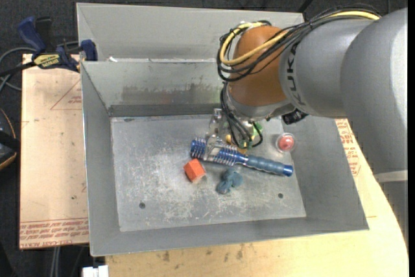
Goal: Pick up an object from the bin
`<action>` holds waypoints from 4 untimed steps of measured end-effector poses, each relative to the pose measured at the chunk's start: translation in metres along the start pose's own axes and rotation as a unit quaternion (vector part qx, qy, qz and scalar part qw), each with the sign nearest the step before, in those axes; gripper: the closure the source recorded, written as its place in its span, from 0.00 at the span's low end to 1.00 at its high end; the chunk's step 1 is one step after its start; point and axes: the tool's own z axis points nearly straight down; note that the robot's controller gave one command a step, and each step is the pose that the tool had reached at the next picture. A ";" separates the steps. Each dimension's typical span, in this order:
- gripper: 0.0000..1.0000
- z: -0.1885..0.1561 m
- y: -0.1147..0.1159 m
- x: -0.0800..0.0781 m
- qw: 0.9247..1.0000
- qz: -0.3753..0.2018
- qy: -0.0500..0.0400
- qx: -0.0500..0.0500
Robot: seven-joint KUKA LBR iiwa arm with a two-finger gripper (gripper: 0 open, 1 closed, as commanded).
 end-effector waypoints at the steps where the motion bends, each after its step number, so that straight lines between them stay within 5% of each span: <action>1: 1.00 -0.032 0.028 0.036 1.000 -0.002 0.004 -0.001; 2: 1.00 -0.014 0.034 0.045 1.000 -0.009 0.005 0.000; 3: 1.00 -0.048 0.047 0.046 1.000 -0.014 0.002 -0.001; 4: 1.00 -0.241 -0.005 0.030 1.000 -0.011 -0.002 0.000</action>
Offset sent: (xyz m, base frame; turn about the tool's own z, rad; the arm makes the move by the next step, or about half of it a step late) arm -0.0318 0.0293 0.0308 0.0023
